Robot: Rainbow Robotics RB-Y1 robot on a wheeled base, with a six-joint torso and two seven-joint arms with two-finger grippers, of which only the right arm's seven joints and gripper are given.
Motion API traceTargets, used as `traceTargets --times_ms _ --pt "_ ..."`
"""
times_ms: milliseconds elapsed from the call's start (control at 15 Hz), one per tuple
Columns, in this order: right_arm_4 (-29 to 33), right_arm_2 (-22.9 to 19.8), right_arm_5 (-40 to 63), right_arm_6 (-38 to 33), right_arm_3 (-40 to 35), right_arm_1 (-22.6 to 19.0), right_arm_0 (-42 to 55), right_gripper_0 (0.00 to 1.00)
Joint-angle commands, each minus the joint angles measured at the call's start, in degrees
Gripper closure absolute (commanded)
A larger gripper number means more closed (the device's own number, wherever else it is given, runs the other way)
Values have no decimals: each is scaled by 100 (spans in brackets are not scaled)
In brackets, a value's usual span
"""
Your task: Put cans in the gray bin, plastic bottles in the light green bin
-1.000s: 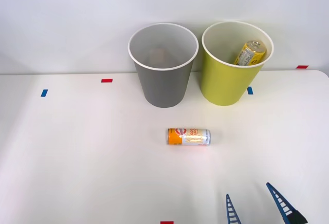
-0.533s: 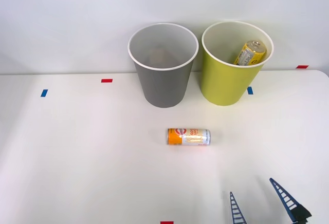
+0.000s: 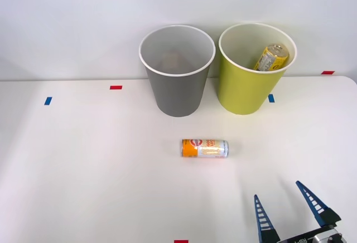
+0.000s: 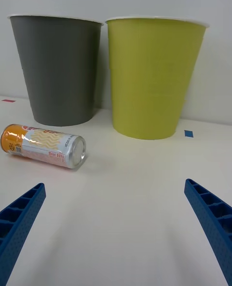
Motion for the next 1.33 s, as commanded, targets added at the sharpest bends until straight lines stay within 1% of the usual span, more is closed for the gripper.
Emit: traceTargets --times_ms 67,200,467,733,867,933,1067,1133,1333 --pt "83 -151 -7 -319 -7 -142 -68 0" --pt "83 -168 -7 -319 -7 -186 -139 0" --pt "110 -80 -60 -336 -7 -520 -402 0" --pt "-40 78 -51 -424 -16 -643 -517 0" --pt "-40 78 2 -424 -33 -678 -569 0" --pt "-14 87 256 -424 -183 -704 -605 0" --pt "-5 131 1083 -424 -771 -819 -605 0" --pt "-5 175 1751 -424 -1228 -898 -605 0" --pt "-5 227 3421 -398 -2283 -1118 -684 0"
